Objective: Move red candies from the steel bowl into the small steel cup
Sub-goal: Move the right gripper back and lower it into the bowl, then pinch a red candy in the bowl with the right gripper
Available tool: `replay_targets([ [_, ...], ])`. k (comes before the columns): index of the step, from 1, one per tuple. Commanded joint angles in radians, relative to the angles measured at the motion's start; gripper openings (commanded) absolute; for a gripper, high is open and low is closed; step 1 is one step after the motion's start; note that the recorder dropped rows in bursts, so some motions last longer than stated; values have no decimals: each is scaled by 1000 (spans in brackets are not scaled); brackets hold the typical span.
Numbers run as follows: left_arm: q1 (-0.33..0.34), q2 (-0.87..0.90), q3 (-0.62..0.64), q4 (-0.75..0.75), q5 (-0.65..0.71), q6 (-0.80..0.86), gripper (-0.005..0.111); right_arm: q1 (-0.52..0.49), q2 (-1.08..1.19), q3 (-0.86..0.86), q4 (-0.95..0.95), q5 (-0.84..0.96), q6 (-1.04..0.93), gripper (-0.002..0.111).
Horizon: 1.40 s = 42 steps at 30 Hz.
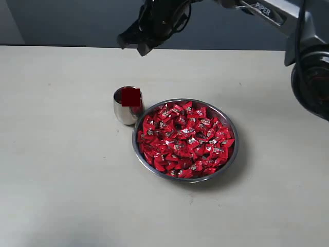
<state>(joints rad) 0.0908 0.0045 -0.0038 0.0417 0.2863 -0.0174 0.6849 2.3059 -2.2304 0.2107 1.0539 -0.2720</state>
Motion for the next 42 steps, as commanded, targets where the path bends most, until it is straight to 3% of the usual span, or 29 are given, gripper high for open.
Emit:
replay_targets([
  [1,-8,-4,4,1,-2,-3,0,-47,-71,87,3,-43,10,0],
  [6,-8,-4,4,1,-2,-3,0,-68,-195,293,-1,-196,14,0],
  [11,-8,-4,4,1,-2,-3,0,-102,-369,620,-5,-345,14,0],
  [17,-8,-4,4,1,-2,-3,0,-104,-409,834,51,-369,-73,0],
  [23,-8,-4,4,1,-2,-3,0,-98,-364,849,149,-178,-296,0],
  [27,-8,-4,4,1,-2,-3,0,-69,-316,846,89,-120,-459,10],
  [30,-8,-4,4,1,-2,-3,0,-42,-298,846,59,-127,-581,5],
  [31,-8,-4,4,1,-2,-3,0,-37,-291,846,59,-144,-608,-1],
  [42,-8,-4,4,1,-2,-3,0,-21,-225,702,29,-76,-590,-1],
])
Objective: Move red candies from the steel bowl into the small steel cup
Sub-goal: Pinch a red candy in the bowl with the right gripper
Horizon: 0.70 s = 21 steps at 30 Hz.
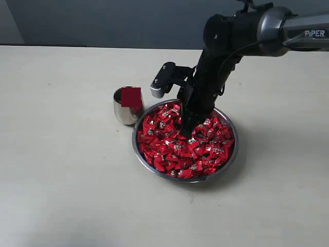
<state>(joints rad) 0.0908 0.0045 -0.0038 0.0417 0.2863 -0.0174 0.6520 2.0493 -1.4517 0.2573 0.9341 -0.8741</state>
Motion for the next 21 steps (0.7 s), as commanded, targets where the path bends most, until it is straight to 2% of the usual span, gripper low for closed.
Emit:
replay_targets([
  [1,-8,-4,4,1,-2,-3,0,17,43,-98,-25,70,14,-1],
  [8,-8,-4,4,1,-2,-3,0,19,135,-209,-83,217,14,-1],
  [17,-8,-4,4,1,-2,-3,0,19,135,-218,-67,226,72,-1],
  [19,-8,-4,4,1,-2,-3,0,19,135,-218,-67,226,85,5],
  [21,-8,-4,4,1,-2,-3,0,19,135,-218,-67,226,89,19],
])
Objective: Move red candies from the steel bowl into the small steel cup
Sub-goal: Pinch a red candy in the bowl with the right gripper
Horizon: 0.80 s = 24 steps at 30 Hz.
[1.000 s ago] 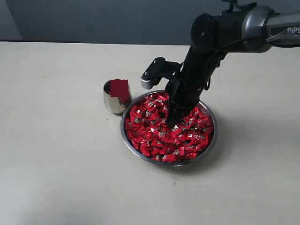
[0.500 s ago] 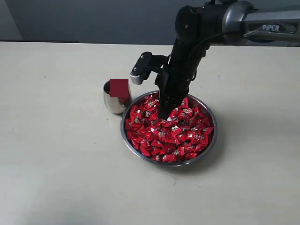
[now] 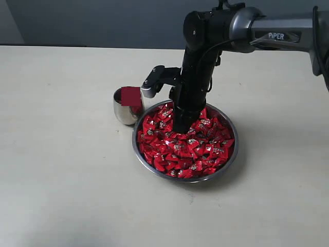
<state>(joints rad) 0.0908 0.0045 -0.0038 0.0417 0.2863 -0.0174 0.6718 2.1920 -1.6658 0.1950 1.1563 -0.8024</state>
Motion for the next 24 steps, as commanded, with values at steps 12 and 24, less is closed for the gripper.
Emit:
replay_targets([
  [12,-8,-4,4,1,-2,-3,0,0,6,-4,-9,-63,62,37],
  [24,-8,-4,4,1,-2,-3,0,0,64,-4,-15,-66,73,37],
])
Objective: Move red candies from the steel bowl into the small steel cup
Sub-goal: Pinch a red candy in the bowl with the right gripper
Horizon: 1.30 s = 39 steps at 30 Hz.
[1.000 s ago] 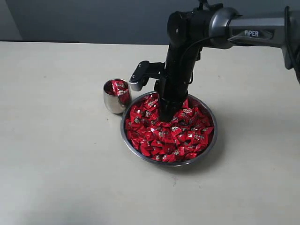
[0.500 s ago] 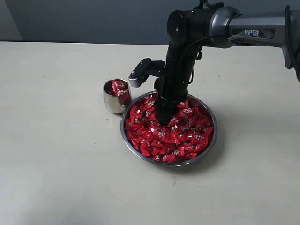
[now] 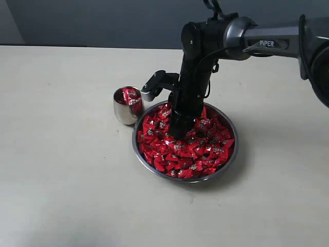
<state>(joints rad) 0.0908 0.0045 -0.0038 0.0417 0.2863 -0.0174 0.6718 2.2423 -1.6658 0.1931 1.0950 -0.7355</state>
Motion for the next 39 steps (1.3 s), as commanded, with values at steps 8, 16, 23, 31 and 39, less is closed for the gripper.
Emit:
replay_targets([
  [8,-8,-4,4,1,-2,-3,0,0,24,-4,-13,-5,6,37],
  [16,-8,-4,4,1,-2,-3,0,0,41,-4,-44,-8,35,37],
  [23,-8,-4,4,1,-2,-3,0,0,41,-4,-51,-8,50,37],
  [31,-8,-4,4,1,-2,-3,0,0,41,-4,-61,-12,82,19],
  [39,-8,-4,4,1,-2,-3,0,0,41,-4,-61,-9,82,-1],
])
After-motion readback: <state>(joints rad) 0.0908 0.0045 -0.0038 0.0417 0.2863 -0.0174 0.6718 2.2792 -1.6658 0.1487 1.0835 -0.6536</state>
